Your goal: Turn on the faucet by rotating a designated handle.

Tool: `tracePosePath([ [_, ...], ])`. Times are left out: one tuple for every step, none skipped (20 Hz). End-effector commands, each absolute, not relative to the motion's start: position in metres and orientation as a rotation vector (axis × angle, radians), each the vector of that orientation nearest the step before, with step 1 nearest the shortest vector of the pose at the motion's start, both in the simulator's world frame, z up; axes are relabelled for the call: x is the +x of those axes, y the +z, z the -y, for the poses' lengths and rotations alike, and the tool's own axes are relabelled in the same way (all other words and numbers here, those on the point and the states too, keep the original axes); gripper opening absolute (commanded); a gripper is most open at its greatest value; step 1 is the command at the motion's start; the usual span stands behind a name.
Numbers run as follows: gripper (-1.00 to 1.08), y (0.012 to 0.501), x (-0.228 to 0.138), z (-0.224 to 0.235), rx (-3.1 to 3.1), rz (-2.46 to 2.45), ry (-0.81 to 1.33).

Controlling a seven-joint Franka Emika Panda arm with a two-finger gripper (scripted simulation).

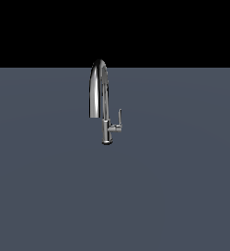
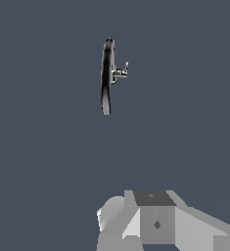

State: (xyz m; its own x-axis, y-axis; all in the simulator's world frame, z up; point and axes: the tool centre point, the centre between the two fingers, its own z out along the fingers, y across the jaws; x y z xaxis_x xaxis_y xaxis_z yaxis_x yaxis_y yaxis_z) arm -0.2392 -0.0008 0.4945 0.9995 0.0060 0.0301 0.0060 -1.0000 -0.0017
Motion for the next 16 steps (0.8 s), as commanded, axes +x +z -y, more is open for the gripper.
tracePosePath([
  [-1.00,0.495,-0.239,0.001,-3.139,0.009,-0.047],
  [-1.00,0.495,-0.239,0.001,-3.139,0.009,-0.047],
  [-1.00,0.494,-0.239,0.001,-3.138,0.007,-0.045],
  [-1.00,0.494,-0.238,0.001,-3.136,0.004,-0.043],
  [-1.00,0.494,-0.237,0.001,-3.134,0.001,-0.039],
  [-1.00,0.494,-0.236,0.001,-3.131,-0.004,-0.034],
  [-1.00,0.493,-0.234,0.001,-3.128,-0.010,-0.029],
  [-1.00,0.493,-0.232,0.000,-3.123,-0.018,-0.022],
  [-1.00,0.492,-0.230,0.000,-3.118,-0.026,-0.014],
  [-1.00,0.492,-0.228,0.000,-3.112,-0.035,-0.006],
  [-1.00,0.491,-0.225,0.000,-3.106,-0.046,0.004],
  [-1.00,0.490,-0.222,0.000,-3.098,-0.057,0.015],
  [-1.00,0.489,-0.219,0.000,-3.090,-0.070,0.027],
  [-1.00,0.488,-0.215,0.000,-3.081,-0.083,0.040],
  [-1.00,0.487,-0.211,0.000,-3.071,-0.098,0.054],
  [-1.00,0.486,-0.207,0.000,-3.060,-0.114,0.068],
])
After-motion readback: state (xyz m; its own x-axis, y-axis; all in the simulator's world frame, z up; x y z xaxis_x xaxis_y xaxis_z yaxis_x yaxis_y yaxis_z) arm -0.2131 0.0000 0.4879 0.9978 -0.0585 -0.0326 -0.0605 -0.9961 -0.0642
